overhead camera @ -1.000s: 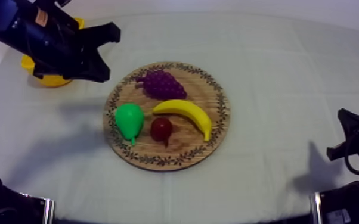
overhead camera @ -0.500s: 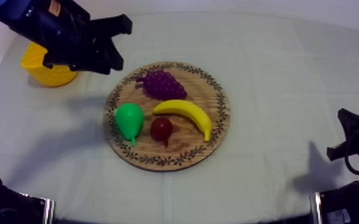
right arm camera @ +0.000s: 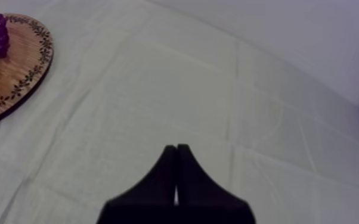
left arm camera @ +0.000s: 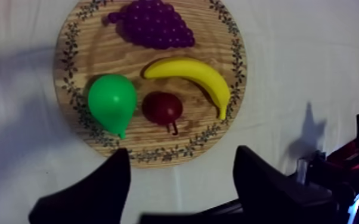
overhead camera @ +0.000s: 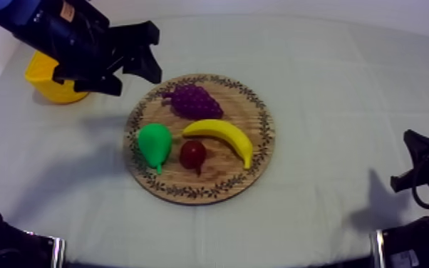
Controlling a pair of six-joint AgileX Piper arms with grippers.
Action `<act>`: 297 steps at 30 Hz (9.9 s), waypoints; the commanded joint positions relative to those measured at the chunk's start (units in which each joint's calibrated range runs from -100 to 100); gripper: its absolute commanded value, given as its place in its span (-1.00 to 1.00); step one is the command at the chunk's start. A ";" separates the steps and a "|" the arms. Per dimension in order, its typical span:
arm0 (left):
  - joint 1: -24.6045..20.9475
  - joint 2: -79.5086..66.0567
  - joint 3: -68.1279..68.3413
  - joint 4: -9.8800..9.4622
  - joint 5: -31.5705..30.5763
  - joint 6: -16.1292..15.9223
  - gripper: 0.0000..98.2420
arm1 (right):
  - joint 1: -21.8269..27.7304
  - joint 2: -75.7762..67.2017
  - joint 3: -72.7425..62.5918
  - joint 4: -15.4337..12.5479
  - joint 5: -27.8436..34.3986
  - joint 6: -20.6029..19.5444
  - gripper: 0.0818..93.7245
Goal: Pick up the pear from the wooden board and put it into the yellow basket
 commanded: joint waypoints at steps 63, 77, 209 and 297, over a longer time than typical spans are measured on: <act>-3.10 30.18 9.21 4.07 -17.06 -4.69 0.69 | -0.01 -0.03 -0.02 -0.02 -0.01 0.00 -1.00; -3.05 34.19 5.64 3.95 -14.88 -4.91 0.27 | -0.01 -0.03 -0.02 -0.02 -0.01 0.00 -1.00; -33.12 44.59 -40.24 -0.21 5.39 -18.33 0.13 | -0.01 -0.03 -0.02 -0.02 -0.01 0.00 -1.00; -32.47 -24.87 21.32 1.56 -11.91 -17.56 0.07 | -0.01 -0.03 -0.02 -0.02 -0.01 0.00 -1.00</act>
